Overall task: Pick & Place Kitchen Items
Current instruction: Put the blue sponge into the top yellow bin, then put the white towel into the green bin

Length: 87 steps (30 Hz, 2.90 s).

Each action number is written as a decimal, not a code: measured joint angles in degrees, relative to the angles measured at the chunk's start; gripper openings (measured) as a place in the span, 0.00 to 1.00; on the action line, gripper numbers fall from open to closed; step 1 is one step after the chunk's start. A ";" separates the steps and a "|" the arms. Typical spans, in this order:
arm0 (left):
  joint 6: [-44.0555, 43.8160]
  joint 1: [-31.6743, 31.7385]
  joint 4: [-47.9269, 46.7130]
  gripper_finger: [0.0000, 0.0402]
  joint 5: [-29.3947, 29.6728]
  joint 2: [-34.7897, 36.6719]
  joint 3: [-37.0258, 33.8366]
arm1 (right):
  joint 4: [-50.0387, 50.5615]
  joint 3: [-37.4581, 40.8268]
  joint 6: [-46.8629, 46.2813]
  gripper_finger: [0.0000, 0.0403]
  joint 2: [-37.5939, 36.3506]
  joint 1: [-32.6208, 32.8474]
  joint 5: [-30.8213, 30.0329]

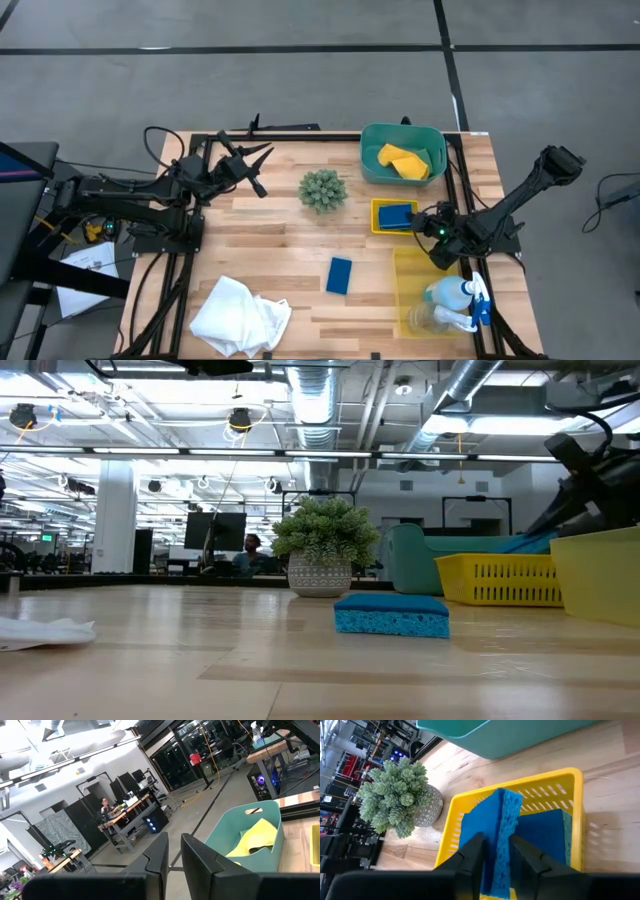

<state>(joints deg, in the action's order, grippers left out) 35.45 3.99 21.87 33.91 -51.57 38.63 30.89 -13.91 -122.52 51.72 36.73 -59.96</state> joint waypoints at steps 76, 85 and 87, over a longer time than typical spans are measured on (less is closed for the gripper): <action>-0.99 -0.02 -1.75 0.12 -5.18 -0.02 0.02 | 15.04 -19.22 46.60 0.65 -6.10 1.44 -22.76; -1.40 -0.17 -3.00 0.12 -4.99 -0.02 0.02 | 15.17 -28.53 66.16 0.65 -6.55 1.40 -29.83; -1.43 -0.17 -3.00 0.12 -5.00 -0.02 0.02 | 15.12 -30.87 69.00 0.65 -6.83 1.40 -29.42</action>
<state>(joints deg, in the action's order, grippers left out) 34.02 3.81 18.87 28.91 -51.59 38.65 46.01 -44.78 -53.52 44.89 38.13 -89.38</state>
